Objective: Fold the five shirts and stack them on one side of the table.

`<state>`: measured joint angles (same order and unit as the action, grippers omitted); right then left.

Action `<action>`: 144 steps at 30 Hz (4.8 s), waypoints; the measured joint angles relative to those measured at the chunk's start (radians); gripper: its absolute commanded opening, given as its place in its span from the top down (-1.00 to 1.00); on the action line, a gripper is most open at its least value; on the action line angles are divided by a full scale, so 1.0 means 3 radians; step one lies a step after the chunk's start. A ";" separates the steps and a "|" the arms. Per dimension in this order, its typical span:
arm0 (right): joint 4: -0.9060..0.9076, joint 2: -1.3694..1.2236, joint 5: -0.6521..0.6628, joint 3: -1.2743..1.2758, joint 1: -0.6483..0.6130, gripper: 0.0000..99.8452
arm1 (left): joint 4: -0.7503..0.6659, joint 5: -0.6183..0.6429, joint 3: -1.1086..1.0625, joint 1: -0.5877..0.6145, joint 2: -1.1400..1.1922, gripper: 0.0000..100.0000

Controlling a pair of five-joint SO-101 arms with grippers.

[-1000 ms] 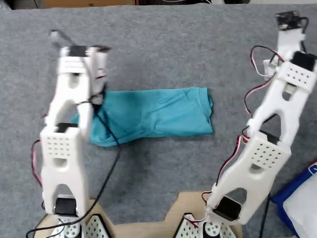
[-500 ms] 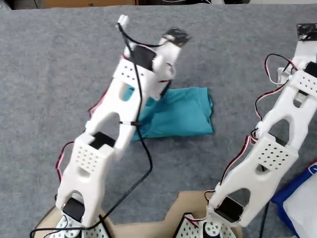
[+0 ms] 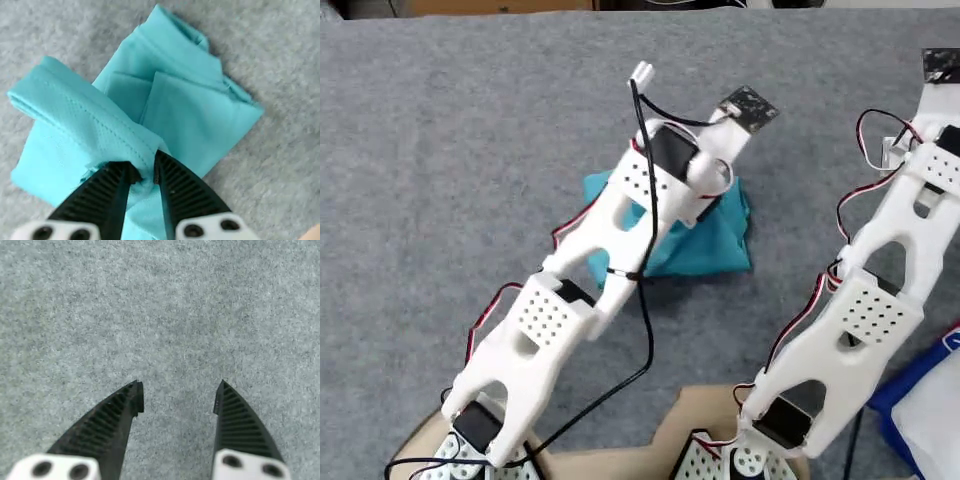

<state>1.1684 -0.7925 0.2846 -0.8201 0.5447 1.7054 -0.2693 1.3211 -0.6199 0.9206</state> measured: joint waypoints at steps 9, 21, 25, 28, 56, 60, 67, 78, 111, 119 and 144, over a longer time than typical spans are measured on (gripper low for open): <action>0.0000 0.0000 0.0000 0.0000 0.0000 0.51 | -0.0471 0.0312 0.0005 -0.0036 0.0036 0.96; 0.0000 0.0000 0.0000 0.0000 0.0000 0.51 | -0.0829 0.0327 -0.0245 -0.0235 0.0077 0.96; 0.0000 0.0000 0.0000 0.0000 0.0000 0.51 | -0.0829 0.0327 -0.0251 -0.0230 0.0077 0.81; 0.0000 0.0000 0.0000 0.0000 0.0000 0.51 | -0.0813 0.0419 -0.0251 -0.0230 0.0077 0.53; 0.1984 0.0159 0.0578 -0.0972 -0.2143 0.61 | 0.0138 0.0813 -0.0189 0.1744 0.0312 0.96; 0.2000 0.0225 0.0757 -0.0752 -0.2624 0.84 | 0.0143 0.0772 -0.0312 0.2041 0.0251 0.96; 0.2000 0.0143 0.0880 -0.0619 -0.3058 0.76 | 0.0143 0.0486 -0.1008 0.2506 -0.0378 0.96; 0.2000 -0.0240 0.0880 -0.0425 -0.2859 0.62 | 0.0143 0.0077 -0.3074 0.2782 -0.1647 0.96; 0.1995 -0.0159 0.0880 0.0373 -0.2409 0.99 | 0.0143 -0.0542 -0.4521 0.2726 -0.3125 0.96; 0.1995 0.0450 0.0880 0.0829 -0.2312 0.99 | 0.0143 -0.0542 -0.4521 0.2721 -0.3125 0.96; 0.1995 0.2015 0.1964 0.2629 -0.1632 0.06 | 0.0143 -0.0542 -0.4531 0.2721 -0.3125 0.96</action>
<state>1.7668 -0.1880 0.8738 -0.0315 0.0552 1.7484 -0.4319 -0.0384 0.1964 -0.0169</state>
